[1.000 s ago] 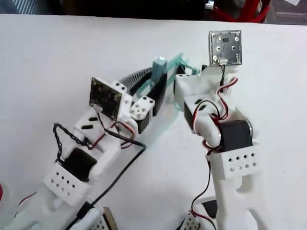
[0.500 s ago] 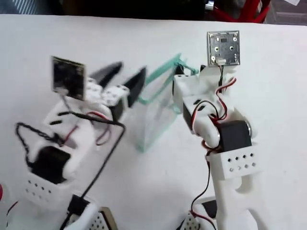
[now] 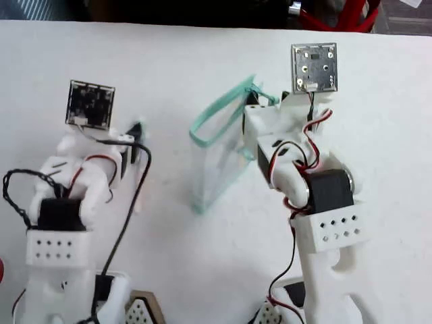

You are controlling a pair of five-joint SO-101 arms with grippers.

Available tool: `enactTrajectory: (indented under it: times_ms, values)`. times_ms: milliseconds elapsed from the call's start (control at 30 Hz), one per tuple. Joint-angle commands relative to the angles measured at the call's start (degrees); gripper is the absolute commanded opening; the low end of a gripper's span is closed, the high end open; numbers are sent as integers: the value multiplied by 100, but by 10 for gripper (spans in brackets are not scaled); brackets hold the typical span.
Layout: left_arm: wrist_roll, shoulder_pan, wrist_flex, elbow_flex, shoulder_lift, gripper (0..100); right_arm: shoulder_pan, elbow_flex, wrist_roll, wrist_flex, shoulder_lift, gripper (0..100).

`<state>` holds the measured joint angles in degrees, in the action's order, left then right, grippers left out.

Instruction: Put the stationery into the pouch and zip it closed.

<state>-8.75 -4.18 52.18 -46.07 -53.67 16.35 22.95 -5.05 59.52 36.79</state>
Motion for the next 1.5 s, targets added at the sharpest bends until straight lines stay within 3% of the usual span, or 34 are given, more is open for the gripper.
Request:
enactTrajectory:
  times_ms: [0,167,267,667,933,1100,1300,1467]
  values:
    - [-70,-127,-325,-9,769,203,-4,255,-44,31,-101,198]
    - [9,92,-123,580,2879,201,-4,255,-35,31,-101,198]
    - [431,145,97,1073,3864,159,-4,255,-35,31,-101,198]
    - [1196,242,-132,2374,6220,124,4,387,-35,-66,-48,198]
    - [1196,251,70,3024,6941,129,4,387,-35,-66,-48,198]
    - [1222,251,149,3086,6958,191,4,387,-35,-66,-48,198]
    - [1187,347,141,3086,6967,85,4,396,-35,-66,-48,198]
    - [1029,655,149,3156,7125,94,4,396,-35,-66,-48,198]
